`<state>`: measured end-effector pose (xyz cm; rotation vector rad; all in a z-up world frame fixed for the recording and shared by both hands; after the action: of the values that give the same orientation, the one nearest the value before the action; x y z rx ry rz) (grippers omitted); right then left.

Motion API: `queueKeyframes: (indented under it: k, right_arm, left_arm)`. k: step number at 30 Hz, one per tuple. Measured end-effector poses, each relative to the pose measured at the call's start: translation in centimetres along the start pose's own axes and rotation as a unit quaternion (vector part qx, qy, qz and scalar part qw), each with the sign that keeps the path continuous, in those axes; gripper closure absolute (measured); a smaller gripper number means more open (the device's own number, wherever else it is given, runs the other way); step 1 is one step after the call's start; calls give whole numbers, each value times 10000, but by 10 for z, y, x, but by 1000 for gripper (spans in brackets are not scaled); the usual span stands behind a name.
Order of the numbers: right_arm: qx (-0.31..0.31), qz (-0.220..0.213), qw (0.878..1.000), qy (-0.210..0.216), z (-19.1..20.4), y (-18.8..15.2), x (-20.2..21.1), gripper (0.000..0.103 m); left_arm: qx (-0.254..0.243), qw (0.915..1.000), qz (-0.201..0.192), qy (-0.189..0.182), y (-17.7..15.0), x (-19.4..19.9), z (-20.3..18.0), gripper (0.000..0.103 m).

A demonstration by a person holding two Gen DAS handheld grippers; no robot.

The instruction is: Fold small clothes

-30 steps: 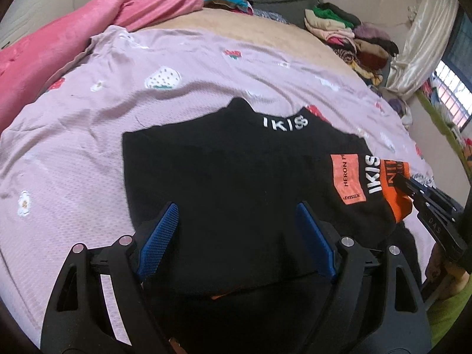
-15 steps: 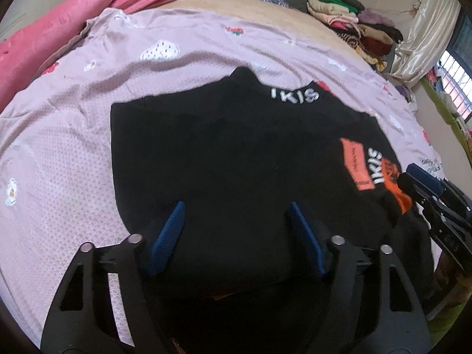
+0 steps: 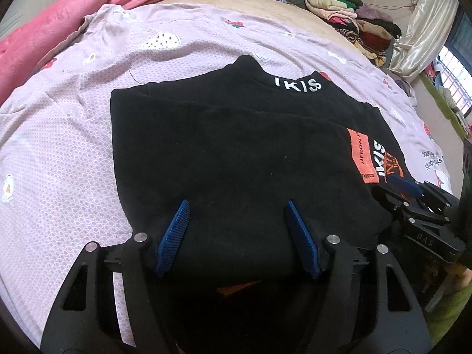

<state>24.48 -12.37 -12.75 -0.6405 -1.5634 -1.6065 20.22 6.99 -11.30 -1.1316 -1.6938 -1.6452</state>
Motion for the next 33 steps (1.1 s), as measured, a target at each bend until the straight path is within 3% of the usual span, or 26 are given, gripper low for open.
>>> queueKeyframes:
  k: [6,13,17,21,24,31,33]
  right_arm:
    - [-34,-125,9999,-5,2,1,6,52]
    - [-165,-340,9993,66,3,1,24,36]
    - [-285,-474,9984,108,2,3,34,33]
    - [-303,-581,9978,74,3,3,44,21]
    - [-349,-687,9970,79,3,4,52,21]
    - [-474,-944,9944,26,-2,10,72,8]
    - [-496,-998,9938,11,-4,11,77,7]
  left_arm:
    - [-41,10000,-20,57,1,0,0,44]
    - [-30,10000,-61,49,0,5,-1,44]
    - [-42,10000,-87,25,0,8,-3,44]
    - [-42,9999,-123,4,0,11,-5,44]
    - [-70,9998,-163,-29,1,15,-8,44]
    - [-142,9993,-349,-10,5,32,-15,44]
    - [-144,9990,-415,2,7,38,-16,39]
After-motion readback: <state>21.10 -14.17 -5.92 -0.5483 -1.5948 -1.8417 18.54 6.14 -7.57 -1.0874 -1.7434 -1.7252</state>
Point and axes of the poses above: each gripper's, at about its wrist camera, not at the fingertips, and x roughly against the way its jaws point, z to its left, y to its top, the point moved 8 cm from there along -x, roughly the way its jaws point, and after that the axes turned 9 degrees about -x, right-handed, at the moved point
